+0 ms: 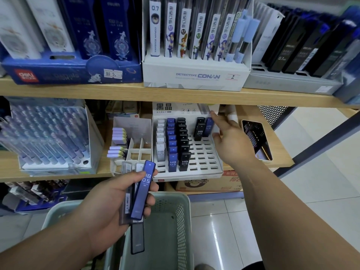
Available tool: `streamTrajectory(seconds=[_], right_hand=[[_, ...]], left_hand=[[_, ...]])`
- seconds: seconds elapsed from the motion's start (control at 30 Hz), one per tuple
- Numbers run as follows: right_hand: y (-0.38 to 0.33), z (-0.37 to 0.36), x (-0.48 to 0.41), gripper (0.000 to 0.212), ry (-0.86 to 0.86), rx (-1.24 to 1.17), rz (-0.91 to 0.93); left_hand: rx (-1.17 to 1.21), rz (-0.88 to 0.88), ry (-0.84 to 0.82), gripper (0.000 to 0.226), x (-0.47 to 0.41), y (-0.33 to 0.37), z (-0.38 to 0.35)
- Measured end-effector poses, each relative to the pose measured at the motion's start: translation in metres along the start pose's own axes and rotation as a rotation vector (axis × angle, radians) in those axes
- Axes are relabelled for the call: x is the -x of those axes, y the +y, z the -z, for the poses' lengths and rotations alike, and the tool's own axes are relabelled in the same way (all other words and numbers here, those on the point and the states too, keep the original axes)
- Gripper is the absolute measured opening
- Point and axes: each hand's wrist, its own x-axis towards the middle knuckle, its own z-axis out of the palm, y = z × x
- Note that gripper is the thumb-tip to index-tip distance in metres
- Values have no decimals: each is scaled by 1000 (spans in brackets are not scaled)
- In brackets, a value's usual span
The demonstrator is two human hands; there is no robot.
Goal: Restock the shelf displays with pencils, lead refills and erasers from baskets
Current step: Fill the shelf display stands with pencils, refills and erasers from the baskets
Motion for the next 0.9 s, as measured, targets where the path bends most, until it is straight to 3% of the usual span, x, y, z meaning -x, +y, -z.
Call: streamTrajectory(seconds=[0.07,0.17,0.23,0.3,0.37,0.43,0.5,0.63,0.77,0.9], right_hand=[[-4,3,3,55,80,-68,3],[-24,14,7,16,240,-216,-27],[-45,24,13,30,262,-375,-56],[-69,36,24,37,100,-642,-77],[-89,45,40,28,-249,-883,-70],[-100,45,53,14,-509,-941,-3],[-104,39,60,3,-579,-975,56],[-103,35,68,3,-575,-960,32],[-90,49,63,5,-545,-1184,-102],[-51,73,39,4,-176,-1397,-288]], left_hand=[[-4,-3,1,40,2,1,-1],[-17,-19,-4,42,6,2,-4],[-19,-32,-20,42,8,3,-6],[-11,-46,-36,40,10,3,-7],[-7,-59,-50,36,12,2,-9],[-4,-65,-55,32,14,0,-10],[-9,-58,-58,33,14,-1,-10],[-33,-47,-66,32,15,-2,-11],[18,-35,-66,37,15,-2,-14],[47,-34,-23,35,12,1,-8]])
